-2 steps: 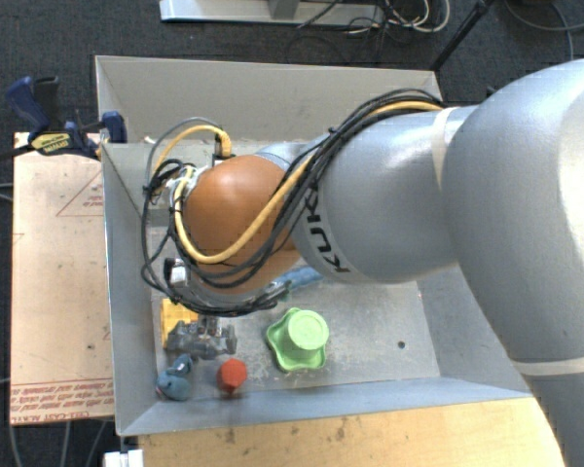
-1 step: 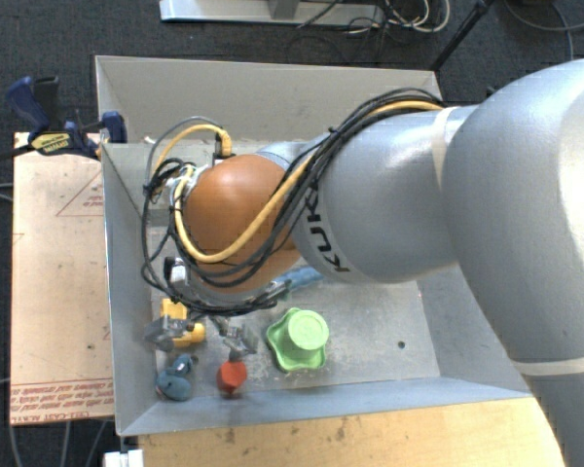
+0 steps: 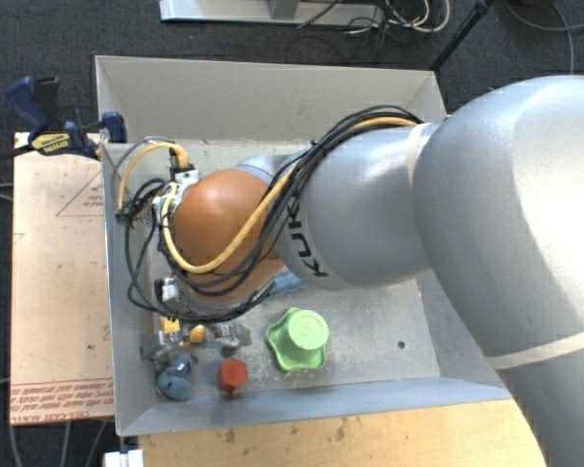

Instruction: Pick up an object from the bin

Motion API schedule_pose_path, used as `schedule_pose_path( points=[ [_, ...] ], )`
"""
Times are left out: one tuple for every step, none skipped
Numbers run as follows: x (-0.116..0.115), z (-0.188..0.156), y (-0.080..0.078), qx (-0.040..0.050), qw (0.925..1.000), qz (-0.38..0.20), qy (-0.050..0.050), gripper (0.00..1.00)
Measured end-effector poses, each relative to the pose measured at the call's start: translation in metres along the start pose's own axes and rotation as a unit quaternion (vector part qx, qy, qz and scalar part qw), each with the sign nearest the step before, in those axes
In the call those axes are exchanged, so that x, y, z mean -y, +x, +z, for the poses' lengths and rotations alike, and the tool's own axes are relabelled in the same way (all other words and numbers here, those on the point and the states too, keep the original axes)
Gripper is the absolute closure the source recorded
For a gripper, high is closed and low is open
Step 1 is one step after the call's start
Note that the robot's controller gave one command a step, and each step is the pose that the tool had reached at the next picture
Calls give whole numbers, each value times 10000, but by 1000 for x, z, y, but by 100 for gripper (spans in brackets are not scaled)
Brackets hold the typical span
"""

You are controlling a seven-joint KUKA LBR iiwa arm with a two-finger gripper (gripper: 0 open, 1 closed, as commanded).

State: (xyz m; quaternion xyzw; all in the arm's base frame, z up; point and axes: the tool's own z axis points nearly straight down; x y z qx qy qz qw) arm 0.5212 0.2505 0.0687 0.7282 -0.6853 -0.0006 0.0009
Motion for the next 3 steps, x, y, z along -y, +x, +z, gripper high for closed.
schedule_pose_path(
  points=[
    [-42,-1,-4,9,9949,-1010,2,0],
    [-41,-1,-3,14,9950,-1000,13,100],
    [-42,-256,7,29,9985,-538,59,100]
  ],
)
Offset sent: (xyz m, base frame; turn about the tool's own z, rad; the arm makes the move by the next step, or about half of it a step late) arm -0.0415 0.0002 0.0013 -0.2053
